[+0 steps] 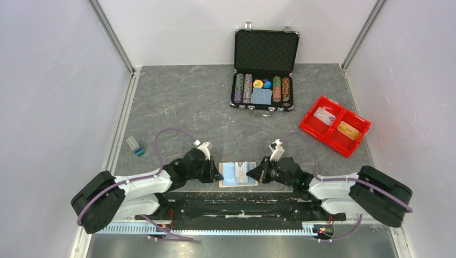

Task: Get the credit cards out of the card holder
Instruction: Remove the credit card from the card holder.

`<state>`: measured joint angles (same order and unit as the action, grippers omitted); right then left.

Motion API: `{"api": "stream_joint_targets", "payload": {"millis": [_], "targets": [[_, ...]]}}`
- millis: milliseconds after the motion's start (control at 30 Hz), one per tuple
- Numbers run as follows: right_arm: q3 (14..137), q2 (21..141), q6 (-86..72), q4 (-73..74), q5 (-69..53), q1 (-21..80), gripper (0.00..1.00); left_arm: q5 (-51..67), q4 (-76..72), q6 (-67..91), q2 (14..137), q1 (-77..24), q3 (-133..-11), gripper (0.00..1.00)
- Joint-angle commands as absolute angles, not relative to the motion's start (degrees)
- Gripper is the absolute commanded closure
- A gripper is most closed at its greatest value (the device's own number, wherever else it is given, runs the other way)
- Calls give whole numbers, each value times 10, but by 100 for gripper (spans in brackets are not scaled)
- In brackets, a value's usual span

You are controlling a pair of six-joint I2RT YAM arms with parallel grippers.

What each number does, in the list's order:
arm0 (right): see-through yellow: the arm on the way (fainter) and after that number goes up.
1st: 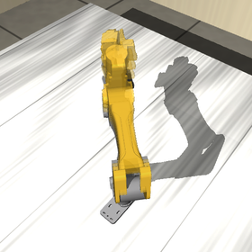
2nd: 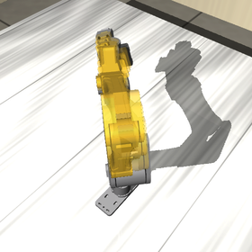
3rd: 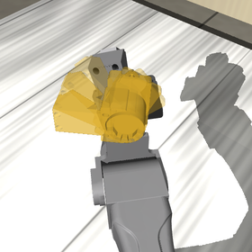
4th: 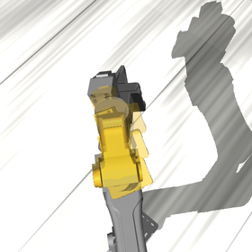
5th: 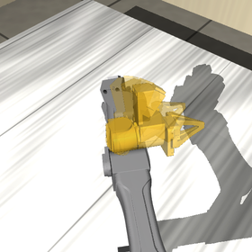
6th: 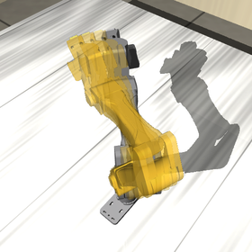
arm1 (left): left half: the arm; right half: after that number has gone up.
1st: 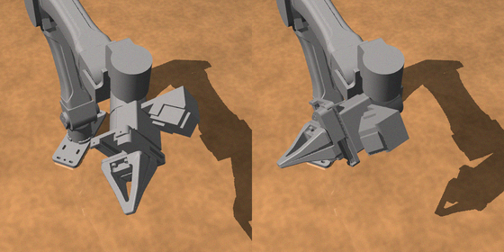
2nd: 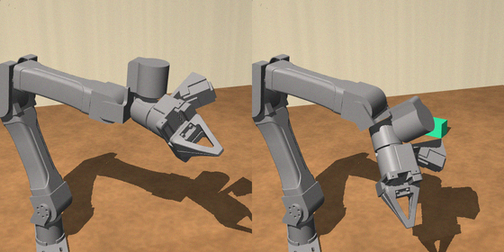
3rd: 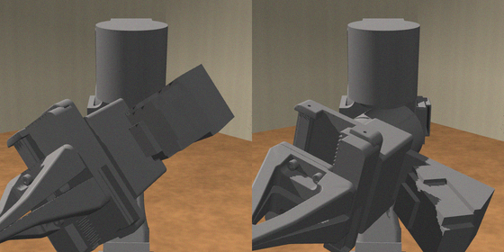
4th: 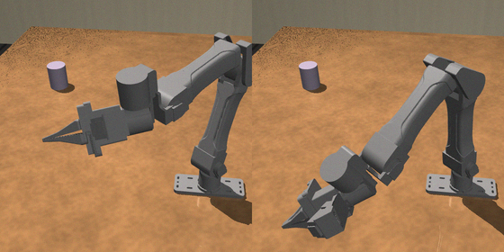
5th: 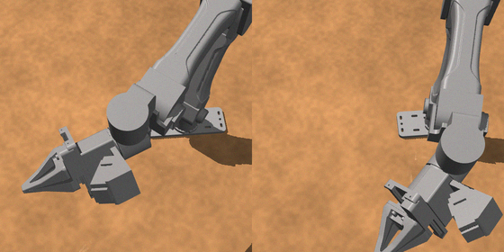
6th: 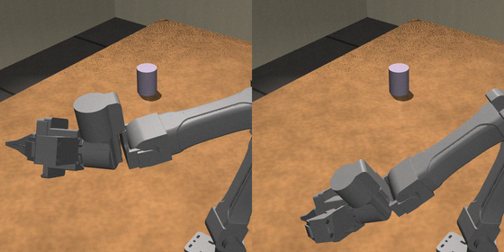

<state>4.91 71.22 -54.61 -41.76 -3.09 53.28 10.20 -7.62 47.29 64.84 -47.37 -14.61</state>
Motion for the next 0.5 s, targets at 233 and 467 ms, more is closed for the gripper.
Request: {"api": "stream_joint_targets", "payload": {"millis": [233,467], "targets": [[51,576,-522,-310,-7,524,100,113,-11,486,555,-475,-194,46],[37,524,-552,-374,-45,524,100,151,-67,479,513,-475,-190,30]]}}
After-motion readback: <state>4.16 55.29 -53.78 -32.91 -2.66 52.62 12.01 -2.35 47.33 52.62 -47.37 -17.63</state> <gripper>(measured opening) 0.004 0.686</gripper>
